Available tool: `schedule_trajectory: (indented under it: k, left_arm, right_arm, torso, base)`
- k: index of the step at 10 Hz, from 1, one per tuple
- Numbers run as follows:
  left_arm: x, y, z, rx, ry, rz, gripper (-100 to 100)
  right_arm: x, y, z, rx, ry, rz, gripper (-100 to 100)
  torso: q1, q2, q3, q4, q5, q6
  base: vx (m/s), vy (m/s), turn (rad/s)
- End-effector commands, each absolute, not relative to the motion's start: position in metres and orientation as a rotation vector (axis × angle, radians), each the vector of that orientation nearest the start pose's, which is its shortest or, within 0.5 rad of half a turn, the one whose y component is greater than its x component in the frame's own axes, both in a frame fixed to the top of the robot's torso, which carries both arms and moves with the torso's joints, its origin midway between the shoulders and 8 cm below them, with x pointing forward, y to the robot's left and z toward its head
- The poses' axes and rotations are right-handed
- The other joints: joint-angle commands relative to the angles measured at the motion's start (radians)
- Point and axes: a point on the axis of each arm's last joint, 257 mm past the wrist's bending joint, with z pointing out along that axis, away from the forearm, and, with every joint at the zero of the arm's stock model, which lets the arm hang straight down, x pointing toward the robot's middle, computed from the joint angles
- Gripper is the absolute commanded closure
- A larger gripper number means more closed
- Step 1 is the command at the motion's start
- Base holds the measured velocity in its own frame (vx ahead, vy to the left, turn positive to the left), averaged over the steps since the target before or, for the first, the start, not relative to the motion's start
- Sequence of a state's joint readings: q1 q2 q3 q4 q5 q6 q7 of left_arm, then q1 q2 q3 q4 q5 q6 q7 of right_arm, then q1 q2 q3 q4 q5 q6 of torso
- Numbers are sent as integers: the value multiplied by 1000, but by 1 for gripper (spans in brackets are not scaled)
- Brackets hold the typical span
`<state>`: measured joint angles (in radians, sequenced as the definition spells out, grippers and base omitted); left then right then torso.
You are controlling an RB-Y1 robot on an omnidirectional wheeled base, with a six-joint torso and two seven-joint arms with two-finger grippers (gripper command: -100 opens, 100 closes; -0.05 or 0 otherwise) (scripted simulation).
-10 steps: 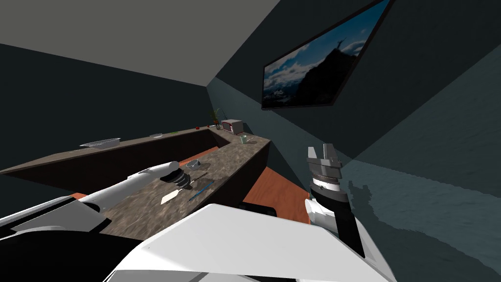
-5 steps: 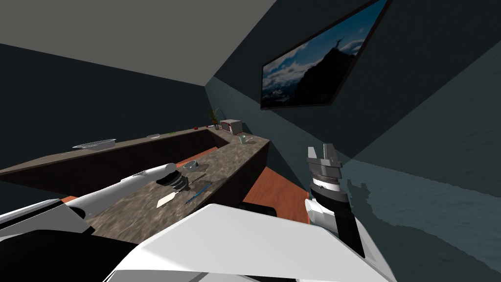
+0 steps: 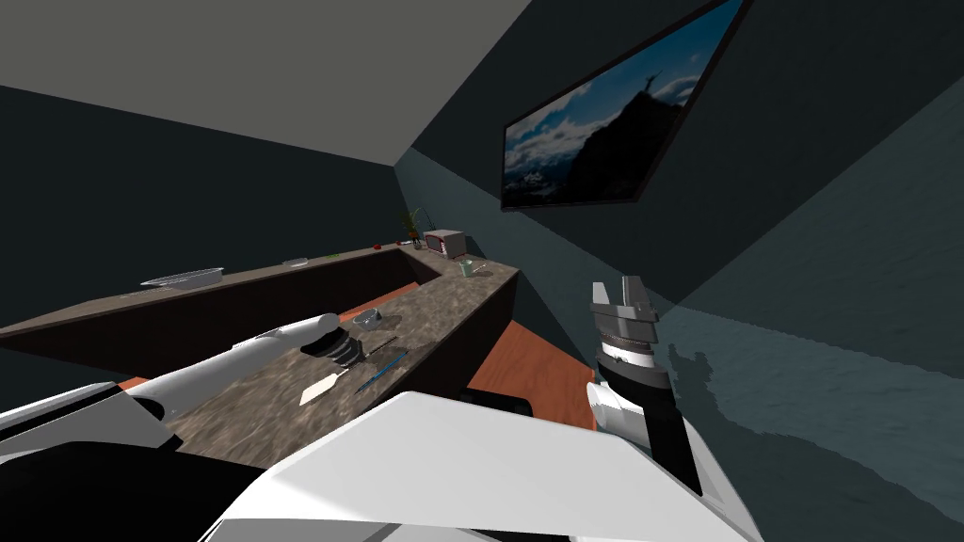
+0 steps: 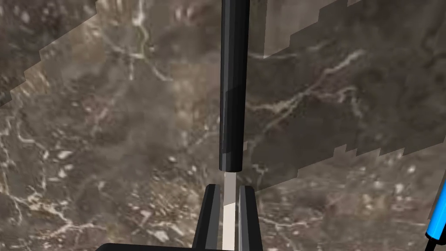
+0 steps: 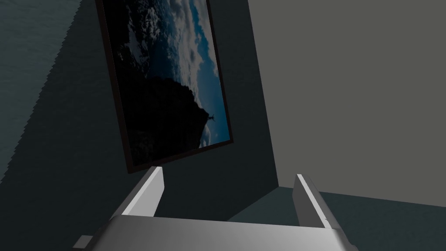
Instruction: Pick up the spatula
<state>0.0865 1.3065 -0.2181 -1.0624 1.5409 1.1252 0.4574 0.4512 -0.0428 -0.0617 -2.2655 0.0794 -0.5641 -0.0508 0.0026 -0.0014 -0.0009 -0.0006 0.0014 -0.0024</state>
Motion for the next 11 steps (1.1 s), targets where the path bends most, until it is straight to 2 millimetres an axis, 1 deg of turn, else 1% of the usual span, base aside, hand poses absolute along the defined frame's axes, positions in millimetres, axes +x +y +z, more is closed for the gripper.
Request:
schedule_trajectory:
  k: [1,2,3,4,5,6,7,8,9,10,11]
  left_arm:
    - [246,619,-355,-3009,881,-181,100]
    - [253,617,-356,-2994,901,-188,100]
    - [257,621,-354,-2970,916,-175,100]
    - [270,616,-355,-2996,884,-224,100]
    - [284,612,-355,-2978,906,-243,100]
    - [288,617,-352,-2949,921,-227,100]
    - [285,621,-352,-2935,927,-206,100]
    - [297,611,-355,-2971,900,-250,100]
    - [305,608,-357,-2961,913,-254,100]
    - [315,612,-350,-2927,931,-252,100]
    - [312,616,-351,-2912,936,-227,100]
  right_arm:
    - [338,-277,46,511,617,1278,0]
    - [338,-277,46,511,617,1278,0]
    - [338,-277,46,511,617,1278,0]
    - [338,-277,46,511,617,1278,0]
    - [338,-277,45,511,617,1278,0]
    - [338,-277,46,511,617,1278,0]
    - [338,-277,46,511,617,1278,0]
    - [338,-277,46,511,617,1278,0]
    - [338,-277,45,511,617,1278,0]
    - [338,-277,46,511,617,1278,0]
    - [338,-277,46,511,617,1278,0]
  torso:
    - [0,0,0,0,0,0]
    - [2,2,1,0,0,-1]
    - [3,3,2,1,1,-1]
    - [2,2,1,1,0,0]
    - [3,3,2,1,1,-2]
    - [3,3,2,1,1,-1]
    - [1,2,1,1,0,0]
    - [1,1,0,0,0,-1]
    - [2,2,1,0,0,-2]
    - [2,3,2,1,1,-1]
    - [1,2,1,1,0,-1]
  base:
    - [-40,26,157]
    - [-58,33,94]
    - [-35,19,-3]
    - [-47,33,151]
    - [-51,32,108]
    - [-25,13,-5]
    - [0,3,-27]
    - [-30,27,168]
    - [-47,33,108]
    - [-28,15,-8]
    - [-4,4,-24]
